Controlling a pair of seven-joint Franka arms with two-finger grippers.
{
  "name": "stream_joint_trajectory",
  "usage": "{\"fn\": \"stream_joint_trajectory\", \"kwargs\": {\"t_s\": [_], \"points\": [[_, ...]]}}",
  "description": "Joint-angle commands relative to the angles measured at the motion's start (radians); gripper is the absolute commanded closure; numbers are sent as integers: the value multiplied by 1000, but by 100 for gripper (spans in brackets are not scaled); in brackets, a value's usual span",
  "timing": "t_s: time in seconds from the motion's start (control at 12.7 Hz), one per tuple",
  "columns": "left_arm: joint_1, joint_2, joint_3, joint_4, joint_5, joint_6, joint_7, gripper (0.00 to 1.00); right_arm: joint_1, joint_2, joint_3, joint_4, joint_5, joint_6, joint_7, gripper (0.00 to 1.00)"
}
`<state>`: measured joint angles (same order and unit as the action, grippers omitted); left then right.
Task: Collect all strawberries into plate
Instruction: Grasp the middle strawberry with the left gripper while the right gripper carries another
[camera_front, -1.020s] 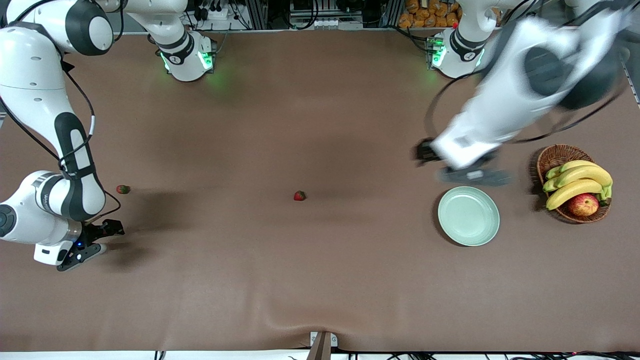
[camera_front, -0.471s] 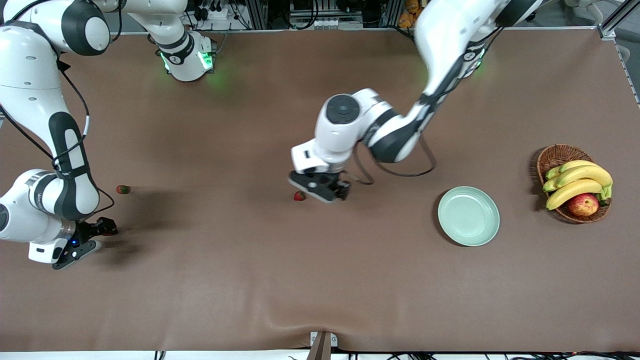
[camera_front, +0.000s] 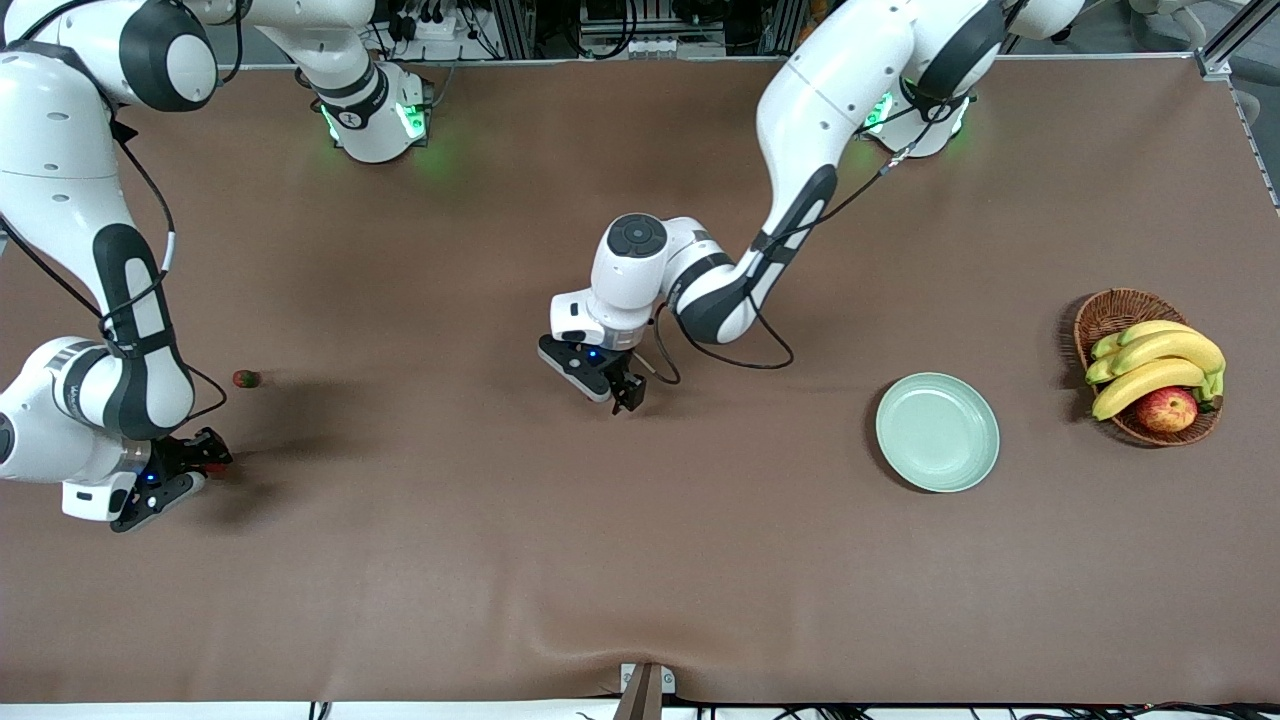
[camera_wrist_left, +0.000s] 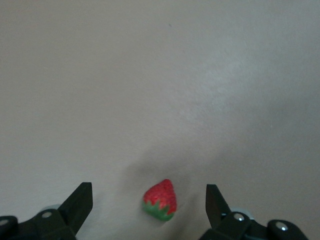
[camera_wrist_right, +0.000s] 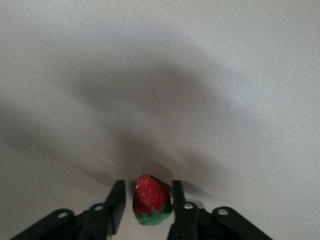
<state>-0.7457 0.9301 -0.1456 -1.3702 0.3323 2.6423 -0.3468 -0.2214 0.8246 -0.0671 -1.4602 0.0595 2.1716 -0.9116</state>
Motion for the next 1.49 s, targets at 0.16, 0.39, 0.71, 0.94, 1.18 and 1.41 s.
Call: {"fn": "stream_joint_trajectory", "kwargs": {"t_s": [0.16,0.39,0.71,0.94,1.18,1.41], "points": [[-38,58,37,42,24,36,3,7,-10,-7,26,35,-10,-21,-50,100],[-38,59,37,40,24,36,-1,37,40,-39,65,110,-1,-73,-23,100],[-43,49,38,33,28,33,-6,100,71,-79,214,112,25,-119,236,100],[8,-84,37,-79,30,-19,-8,100,124,-102,256,112,140,-182,431,100],[96,-336,37,-321,28,-131,-14,100,204,-102,256,107,141,-182,523,100],[271,-483,32,-524,30,-148,5,100,350,-101,248,103,141,-181,740,100]]}}
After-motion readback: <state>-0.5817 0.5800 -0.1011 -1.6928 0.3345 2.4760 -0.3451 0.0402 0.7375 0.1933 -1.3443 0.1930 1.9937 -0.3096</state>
